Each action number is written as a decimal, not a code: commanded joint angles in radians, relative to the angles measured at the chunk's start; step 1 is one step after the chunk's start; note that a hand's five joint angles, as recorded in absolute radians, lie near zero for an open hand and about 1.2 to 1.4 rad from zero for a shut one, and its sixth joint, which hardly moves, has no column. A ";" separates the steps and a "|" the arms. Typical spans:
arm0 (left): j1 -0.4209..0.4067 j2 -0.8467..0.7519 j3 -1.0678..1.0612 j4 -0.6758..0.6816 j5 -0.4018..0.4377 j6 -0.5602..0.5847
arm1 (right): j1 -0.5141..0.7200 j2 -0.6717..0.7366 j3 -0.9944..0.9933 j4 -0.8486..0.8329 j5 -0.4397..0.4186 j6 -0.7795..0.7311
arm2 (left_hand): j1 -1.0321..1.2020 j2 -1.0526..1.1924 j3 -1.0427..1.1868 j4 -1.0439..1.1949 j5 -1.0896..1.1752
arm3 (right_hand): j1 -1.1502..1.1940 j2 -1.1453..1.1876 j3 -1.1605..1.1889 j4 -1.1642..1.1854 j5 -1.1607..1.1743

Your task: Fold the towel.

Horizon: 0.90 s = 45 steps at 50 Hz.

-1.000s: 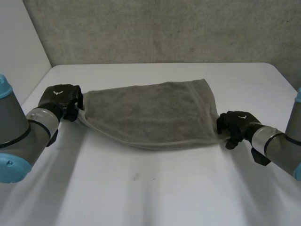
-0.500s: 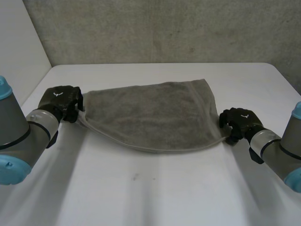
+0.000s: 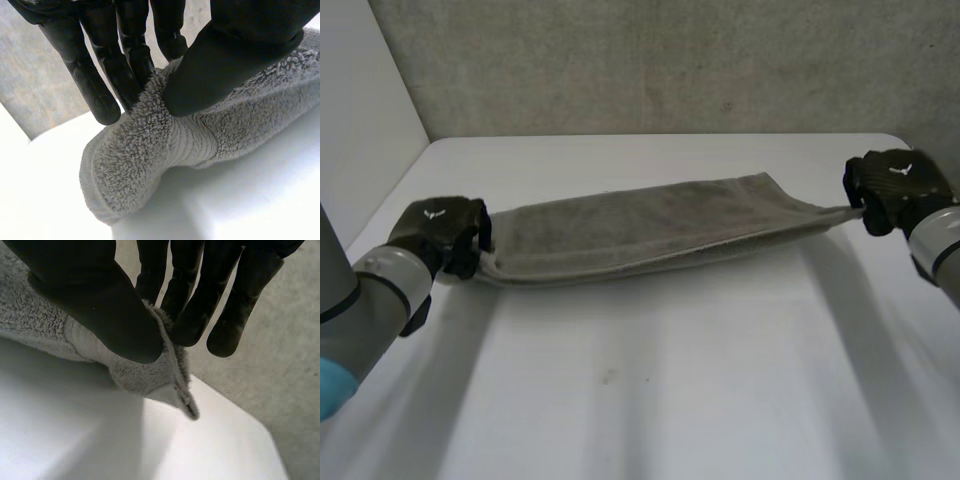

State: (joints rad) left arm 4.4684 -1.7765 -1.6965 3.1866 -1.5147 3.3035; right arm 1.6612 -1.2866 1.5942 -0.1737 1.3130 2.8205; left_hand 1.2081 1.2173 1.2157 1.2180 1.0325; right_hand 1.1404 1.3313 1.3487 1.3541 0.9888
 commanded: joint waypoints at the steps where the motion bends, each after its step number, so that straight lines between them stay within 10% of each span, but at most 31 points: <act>1: 0.029 0.107 -0.101 -0.143 -0.002 0.010 | -0.006 -0.172 -0.022 0.369 0.017 -0.387 | 0.188 0.179 0.181 0.178 0.189 | 0.256 0.065 0.048 0.042 0.233; 15: 0.064 0.224 -0.170 -0.163 0.008 0.008 | 0.008 -0.241 -0.002 0.560 0.014 -0.547 | 0.188 0.179 0.181 0.178 0.189 | 0.256 0.065 0.048 0.042 0.233; 28: 0.049 -0.171 0.042 0.082 -0.013 0.005 | 0.087 0.209 -0.213 0.284 0.058 -0.486 | 0.188 0.179 0.181 0.178 0.189 | 0.256 0.065 0.048 0.042 0.233; 45: -0.008 -0.518 0.423 0.082 -0.134 0.005 | 0.115 0.518 -0.463 0.007 0.086 -0.452 | 0.188 0.179 0.181 0.178 0.189 | 0.256 0.065 0.048 0.042 0.233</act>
State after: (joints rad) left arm 4.4810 -2.2159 -1.3903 3.2720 -1.6005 3.3057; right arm 1.7750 -0.8530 1.2135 -0.1032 1.3869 2.3699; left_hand 1.2081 1.2173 1.2157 1.2180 1.0325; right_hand 1.1397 1.3313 1.3488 1.3543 1.0002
